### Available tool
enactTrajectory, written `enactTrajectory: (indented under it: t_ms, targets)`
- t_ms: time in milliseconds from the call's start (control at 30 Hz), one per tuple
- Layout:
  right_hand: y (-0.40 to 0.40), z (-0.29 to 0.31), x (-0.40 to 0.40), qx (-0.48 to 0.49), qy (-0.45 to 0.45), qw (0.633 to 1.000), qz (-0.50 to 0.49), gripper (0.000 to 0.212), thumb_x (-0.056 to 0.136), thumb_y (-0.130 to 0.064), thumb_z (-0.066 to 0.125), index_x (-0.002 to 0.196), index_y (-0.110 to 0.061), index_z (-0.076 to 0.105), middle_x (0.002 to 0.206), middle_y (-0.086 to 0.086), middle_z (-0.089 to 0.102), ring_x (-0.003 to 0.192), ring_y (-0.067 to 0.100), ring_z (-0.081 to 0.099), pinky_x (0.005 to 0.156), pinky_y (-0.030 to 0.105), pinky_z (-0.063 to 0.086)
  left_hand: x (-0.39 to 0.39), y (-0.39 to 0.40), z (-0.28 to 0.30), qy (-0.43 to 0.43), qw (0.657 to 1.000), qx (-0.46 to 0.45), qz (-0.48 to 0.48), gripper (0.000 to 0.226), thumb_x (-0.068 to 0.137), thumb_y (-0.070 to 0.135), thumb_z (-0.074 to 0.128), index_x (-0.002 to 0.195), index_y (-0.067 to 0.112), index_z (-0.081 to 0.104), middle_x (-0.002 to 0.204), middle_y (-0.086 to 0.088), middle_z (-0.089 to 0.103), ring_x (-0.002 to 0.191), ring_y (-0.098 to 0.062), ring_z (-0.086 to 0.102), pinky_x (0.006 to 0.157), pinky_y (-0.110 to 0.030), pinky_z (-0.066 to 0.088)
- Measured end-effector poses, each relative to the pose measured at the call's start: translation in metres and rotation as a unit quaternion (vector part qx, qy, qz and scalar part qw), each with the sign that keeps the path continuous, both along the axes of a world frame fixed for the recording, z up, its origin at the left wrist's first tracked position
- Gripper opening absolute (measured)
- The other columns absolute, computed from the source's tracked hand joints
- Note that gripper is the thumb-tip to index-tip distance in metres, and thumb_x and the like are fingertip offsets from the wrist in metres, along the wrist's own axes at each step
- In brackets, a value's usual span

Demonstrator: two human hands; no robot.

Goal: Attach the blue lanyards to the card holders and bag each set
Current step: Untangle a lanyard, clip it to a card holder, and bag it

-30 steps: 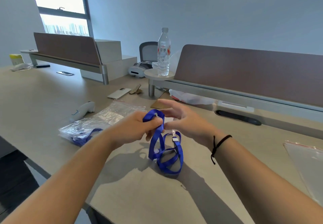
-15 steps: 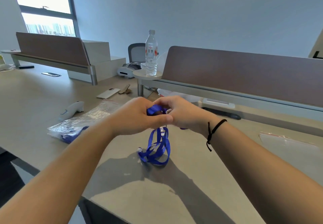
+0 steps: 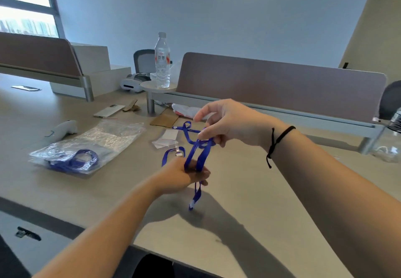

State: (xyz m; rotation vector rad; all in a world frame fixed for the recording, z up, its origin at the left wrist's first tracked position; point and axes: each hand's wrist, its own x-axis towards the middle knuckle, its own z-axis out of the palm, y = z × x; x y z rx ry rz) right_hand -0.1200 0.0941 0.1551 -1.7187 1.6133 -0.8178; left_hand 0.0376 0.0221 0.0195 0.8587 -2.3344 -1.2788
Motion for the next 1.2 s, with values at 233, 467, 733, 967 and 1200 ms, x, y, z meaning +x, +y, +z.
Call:
enactTrajectory:
  t_ms: [233, 467, 733, 967, 1200]
  targets:
    - [0.071, -0.053, -0.076, 0.039, -0.077, 0.992, -0.095, 0.016, 0.085, -0.008, 0.076, 0.1, -0.011, 0.072, 0.066, 0.001, 0.059, 0.055, 0.015, 0.048, 0.053, 0.027, 0.043, 0.0, 0.01, -0.014, -0.029, 0.991, 0.108, -0.072, 0.02, 0.104, 0.021, 0.05, 0.091, 0.012, 0.062, 0.061, 0.003, 0.053, 0.055, -0.012, 0.052, 0.064, -0.028, 0.049]
    - [0.118, -0.148, -0.089, 0.063, -0.009, 0.968, -0.243, 0.022, 0.096, -0.032, 0.065, 0.087, -0.016, 0.078, 0.063, -0.009, 0.064, 0.053, 0.007, 0.049, 0.052, 0.019, 0.039, -0.039, 0.037, -0.023, -0.151, 0.97, -0.174, -0.077, 0.037, 0.106, 0.044, 0.037, 0.096, 0.02, 0.064, 0.079, 0.008, 0.057, 0.072, -0.008, 0.054, 0.07, -0.023, 0.042]
    - [0.124, -0.199, -0.08, -0.054, 0.216, 0.939, -0.261, 0.019, 0.091, -0.046, 0.066, 0.089, -0.033, 0.078, 0.088, -0.016, 0.057, 0.082, 0.004, 0.056, 0.069, 0.026, 0.047, -0.041, 0.032, -0.059, -0.161, 0.897, -0.41, 0.037, 0.029, 0.096, 0.056, 0.049, 0.104, 0.033, 0.065, 0.095, 0.016, 0.06, 0.085, -0.004, 0.056, 0.066, -0.024, 0.053]
    - [0.122, -0.191, -0.081, -0.06, 0.167, 0.949, -0.261, 0.013, 0.088, -0.044, 0.07, 0.087, -0.034, 0.078, 0.094, -0.014, 0.05, 0.087, 0.003, 0.054, 0.074, 0.024, 0.047, -0.025, 0.016, -0.063, -0.117, 0.943, -0.295, 0.095, 0.042, 0.093, 0.065, 0.045, 0.103, 0.031, 0.069, 0.101, 0.016, 0.063, 0.094, -0.003, 0.057, 0.082, -0.027, 0.053]
    - [0.094, -0.17, -0.083, -0.091, 0.156, 0.947, -0.266, 0.016, 0.095, -0.04, 0.063, 0.109, -0.034, 0.068, 0.096, -0.018, 0.061, 0.08, 0.004, 0.056, 0.066, 0.014, 0.043, -0.014, -0.022, -0.055, -0.119, 0.943, -0.248, 0.19, 0.029, 0.099, 0.051, 0.049, 0.094, 0.03, 0.068, 0.078, 0.014, 0.065, 0.073, -0.001, 0.061, 0.068, -0.023, 0.052]
